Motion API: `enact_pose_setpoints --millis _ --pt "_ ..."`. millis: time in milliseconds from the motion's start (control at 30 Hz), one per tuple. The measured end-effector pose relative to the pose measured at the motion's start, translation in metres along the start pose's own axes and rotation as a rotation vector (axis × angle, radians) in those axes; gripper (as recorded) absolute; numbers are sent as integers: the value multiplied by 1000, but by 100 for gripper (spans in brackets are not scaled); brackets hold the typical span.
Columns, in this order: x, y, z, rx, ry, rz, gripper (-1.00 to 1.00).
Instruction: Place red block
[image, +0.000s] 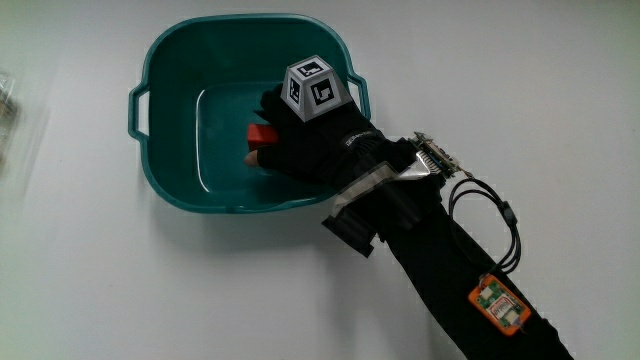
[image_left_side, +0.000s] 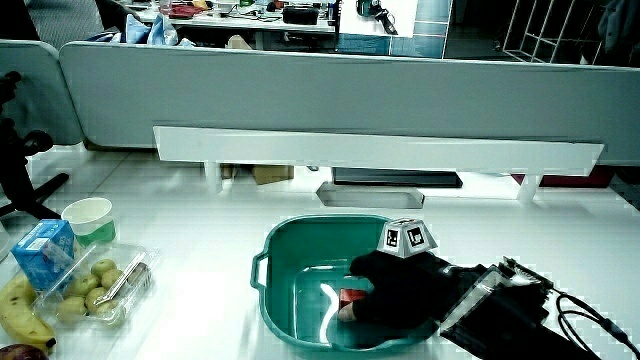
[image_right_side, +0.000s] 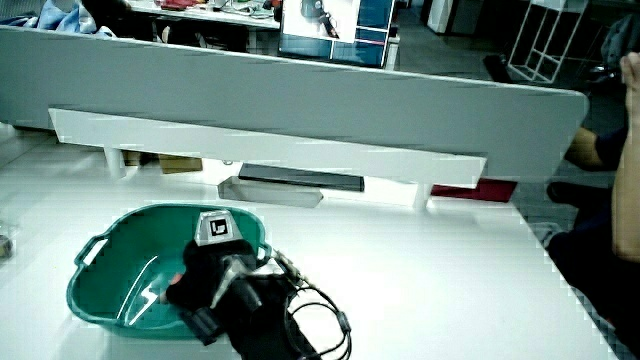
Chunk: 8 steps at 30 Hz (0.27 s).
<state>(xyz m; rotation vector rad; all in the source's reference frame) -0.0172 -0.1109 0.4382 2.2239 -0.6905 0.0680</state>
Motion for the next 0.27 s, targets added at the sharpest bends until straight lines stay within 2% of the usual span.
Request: enact_pose_setpoints --millis 33,100,133,200,267 --pt "-1 -4 2 6 10 1 -100" --pt "-2 -12 6 29 19 8 -100" --pt "-4 -19 9 50 41 39 -100" --pt "-10 -34 16 83 48 66 -100" --pt "-18 -49 20 157 42 97 -100"
